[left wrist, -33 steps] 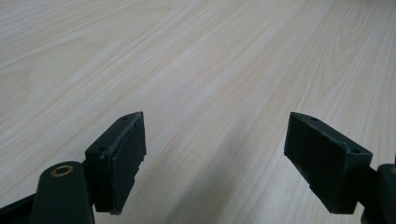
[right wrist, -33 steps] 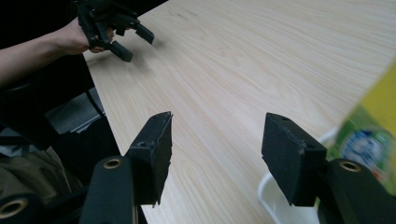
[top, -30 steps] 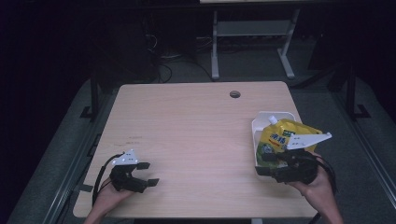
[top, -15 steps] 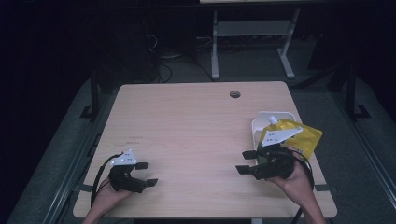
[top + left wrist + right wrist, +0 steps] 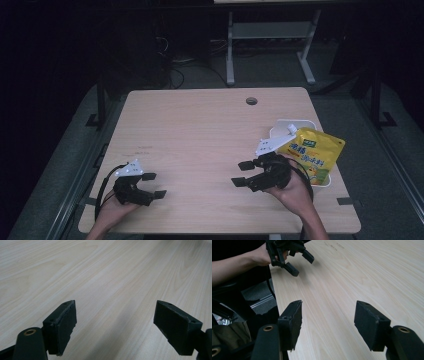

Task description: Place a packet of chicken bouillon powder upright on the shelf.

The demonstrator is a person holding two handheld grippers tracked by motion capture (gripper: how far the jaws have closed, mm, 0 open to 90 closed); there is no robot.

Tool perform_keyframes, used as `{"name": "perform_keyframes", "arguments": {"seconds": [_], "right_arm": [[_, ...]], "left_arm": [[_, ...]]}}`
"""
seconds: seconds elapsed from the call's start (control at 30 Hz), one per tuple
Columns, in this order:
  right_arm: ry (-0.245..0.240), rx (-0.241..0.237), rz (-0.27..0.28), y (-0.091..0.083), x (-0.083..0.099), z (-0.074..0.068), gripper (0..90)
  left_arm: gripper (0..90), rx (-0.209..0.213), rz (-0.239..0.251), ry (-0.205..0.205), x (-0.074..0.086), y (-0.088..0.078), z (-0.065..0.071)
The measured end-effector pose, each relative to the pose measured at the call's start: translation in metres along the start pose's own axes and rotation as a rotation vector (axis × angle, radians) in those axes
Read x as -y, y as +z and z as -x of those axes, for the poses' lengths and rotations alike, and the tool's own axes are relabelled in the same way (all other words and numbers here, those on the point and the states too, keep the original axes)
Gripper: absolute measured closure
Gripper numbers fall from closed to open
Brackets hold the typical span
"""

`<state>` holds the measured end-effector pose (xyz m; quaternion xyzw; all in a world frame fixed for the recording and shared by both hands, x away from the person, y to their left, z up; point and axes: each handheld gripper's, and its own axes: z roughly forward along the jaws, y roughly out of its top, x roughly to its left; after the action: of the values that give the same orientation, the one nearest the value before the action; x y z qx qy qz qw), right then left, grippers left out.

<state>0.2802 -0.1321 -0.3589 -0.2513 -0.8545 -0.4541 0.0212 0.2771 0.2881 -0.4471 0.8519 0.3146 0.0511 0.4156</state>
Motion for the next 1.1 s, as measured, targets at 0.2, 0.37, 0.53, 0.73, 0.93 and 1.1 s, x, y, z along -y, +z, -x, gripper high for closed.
{"name": "perform_keyframes", "arguments": {"seconds": [0.2, 0.37, 0.53, 0.73, 0.93, 1.1], "right_arm": [[-0.004, -0.009, -0.003, 0.013, -0.007, 0.0, 37.6], [0.0, -0.037, -0.008, 0.029, -0.014, 0.0, 37.4], [-0.003, -0.047, -0.016, 0.04, -0.018, 0.0, 37.2], [0.004, -0.066, -0.037, 0.059, -0.024, 0.001, 36.6], [0.014, -0.068, -0.06, 0.075, -0.026, 0.004, 35.5], [0.028, -0.076, -0.07, 0.088, -0.027, 0.007, 35.4]], "left_arm": [[17.2, -0.006, 0.007, -0.007, 0.0, -0.002, -0.001], [17.1, -0.007, 0.011, -0.012, 0.001, -0.003, -0.002], [17.1, -0.008, 0.016, -0.013, 0.0, -0.004, -0.003], [17.1, -0.015, 0.007, -0.009, 0.002, -0.004, -0.005], [17.3, -0.019, 0.013, -0.017, 0.003, -0.006, -0.006], [17.3, -0.018, 0.012, -0.015, 0.003, -0.007, -0.007]]}}
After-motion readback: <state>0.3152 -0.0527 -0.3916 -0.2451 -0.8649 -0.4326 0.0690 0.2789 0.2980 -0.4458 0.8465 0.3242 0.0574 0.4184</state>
